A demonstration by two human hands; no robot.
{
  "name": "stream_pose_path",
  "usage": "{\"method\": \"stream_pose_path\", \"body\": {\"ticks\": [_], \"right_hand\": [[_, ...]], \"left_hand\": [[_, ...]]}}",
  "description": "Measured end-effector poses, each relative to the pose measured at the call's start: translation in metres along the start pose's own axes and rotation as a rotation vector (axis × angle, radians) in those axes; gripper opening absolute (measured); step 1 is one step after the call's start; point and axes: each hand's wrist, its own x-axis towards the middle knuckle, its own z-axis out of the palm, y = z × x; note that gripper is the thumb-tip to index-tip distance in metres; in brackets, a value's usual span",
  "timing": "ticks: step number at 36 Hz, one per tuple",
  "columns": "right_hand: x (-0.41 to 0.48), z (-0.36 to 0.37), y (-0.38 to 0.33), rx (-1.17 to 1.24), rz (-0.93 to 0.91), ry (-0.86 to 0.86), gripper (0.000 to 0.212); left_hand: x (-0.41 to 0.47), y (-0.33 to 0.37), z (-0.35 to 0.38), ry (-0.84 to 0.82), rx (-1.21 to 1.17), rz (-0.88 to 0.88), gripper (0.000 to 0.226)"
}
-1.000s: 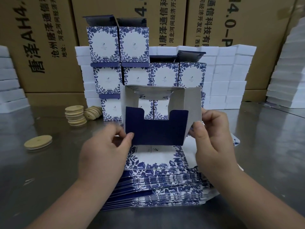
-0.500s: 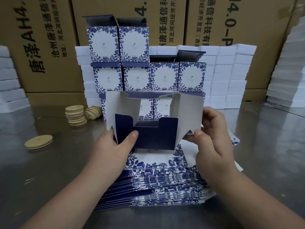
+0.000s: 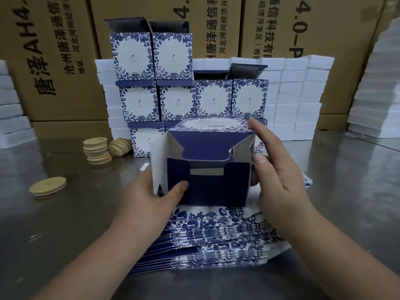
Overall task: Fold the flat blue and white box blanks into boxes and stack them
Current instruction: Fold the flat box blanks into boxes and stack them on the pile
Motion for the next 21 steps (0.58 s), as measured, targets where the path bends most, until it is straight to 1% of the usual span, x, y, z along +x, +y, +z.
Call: {"method": "stream_pose_path", "body": {"ticks": [2, 4, 6, 9, 12, 15, 17, 19, 21], "right_hand": [[-0.0005, -0.0005, -0.0007, 0.004, 0.015, -0.008, 0.042], [-0.0013, -0.0008, -0.0009, -0.009, -0.010, 0.000, 0.041], [-0.0015, -0.0006, -0.0017, -0.054, -0.025, 0.026, 0.042], [-0.0013, -0.0004, -0.0018, -0.055, -0.019, 0.066, 0.045], [-0.0012, 0.0013, -0.0028, -0.009, -0.103, 0.070, 0.034], [-0.0011, 0.0025, -0.0038, 0.066, -0.181, 0.037, 0.036], [-0.0006, 0.0026, -0.0051, 0.082, -0.229, 0.024, 0.040], [-0.0002, 0.0026, -0.0066, 0.068, -0.286, 0.008, 0.040], [0.0000, 0.0021, -0.0076, 0.024, -0.330, -0.017, 0.039]], "left_hand": [[0.0001, -0.0003, 0.0001, 0.042, 0.001, -0.008, 0.020], [-0.0001, -0.0004, -0.0002, 0.070, 0.008, -0.021, 0.020], [-0.0008, -0.0009, -0.0006, 0.065, 0.011, -0.034, 0.019], [-0.0010, -0.0017, -0.0013, 0.043, 0.015, -0.018, 0.020], [-0.0008, -0.0027, -0.0014, 0.016, 0.028, 0.011, 0.026], [-0.0008, -0.0025, -0.0017, 0.023, 0.049, 0.019, 0.029], [-0.0014, -0.0010, -0.0018, 0.022, 0.068, 0.044, 0.037], [-0.0018, -0.0003, -0.0015, 0.011, 0.098, 0.092, 0.046], [-0.0023, -0.0008, -0.0008, 0.009, 0.121, 0.130, 0.048]]}}
